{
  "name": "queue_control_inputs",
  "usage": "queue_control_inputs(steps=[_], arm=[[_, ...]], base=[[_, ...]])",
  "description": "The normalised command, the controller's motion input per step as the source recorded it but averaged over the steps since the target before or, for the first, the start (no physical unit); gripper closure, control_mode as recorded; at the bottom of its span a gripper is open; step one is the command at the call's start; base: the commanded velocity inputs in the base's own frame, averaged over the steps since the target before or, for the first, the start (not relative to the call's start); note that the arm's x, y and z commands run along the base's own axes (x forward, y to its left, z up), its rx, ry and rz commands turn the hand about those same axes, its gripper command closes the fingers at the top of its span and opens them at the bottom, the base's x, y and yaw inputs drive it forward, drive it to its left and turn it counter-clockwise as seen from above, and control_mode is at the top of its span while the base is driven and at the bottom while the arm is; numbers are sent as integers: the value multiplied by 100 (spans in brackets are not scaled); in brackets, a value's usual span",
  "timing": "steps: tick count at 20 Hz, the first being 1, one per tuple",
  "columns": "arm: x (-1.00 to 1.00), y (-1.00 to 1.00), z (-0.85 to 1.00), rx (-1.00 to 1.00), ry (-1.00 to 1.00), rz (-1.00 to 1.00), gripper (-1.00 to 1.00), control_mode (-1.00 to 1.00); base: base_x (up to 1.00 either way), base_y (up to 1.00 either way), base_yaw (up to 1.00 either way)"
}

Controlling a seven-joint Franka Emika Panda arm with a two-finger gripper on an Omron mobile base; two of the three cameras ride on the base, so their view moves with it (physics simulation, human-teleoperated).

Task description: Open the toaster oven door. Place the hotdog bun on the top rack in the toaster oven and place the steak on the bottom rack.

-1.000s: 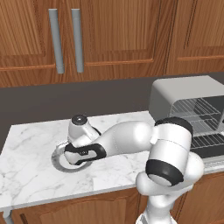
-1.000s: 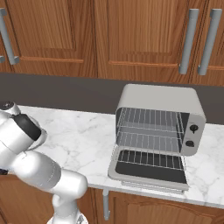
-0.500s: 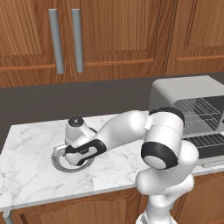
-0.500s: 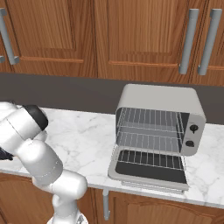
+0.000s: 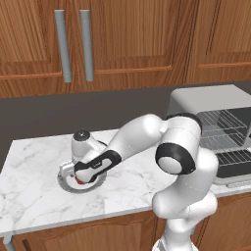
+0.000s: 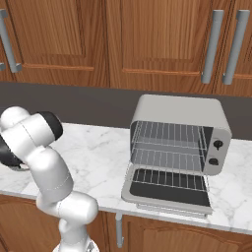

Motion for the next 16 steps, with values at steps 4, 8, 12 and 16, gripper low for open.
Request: queue_control_inputs(steps=[4,8,12,16], arm=[[9,0,-15,-4,2,0,-100,-100],[12,0,-12,-4,0,0,-100,-100],[15,1,-10,-1,0,0,-100,-100],[10,0,-14,0,0,0,-100,-100]], base=[[0,0,0],[0,0,0],[0,0,0],[0,0,0]])
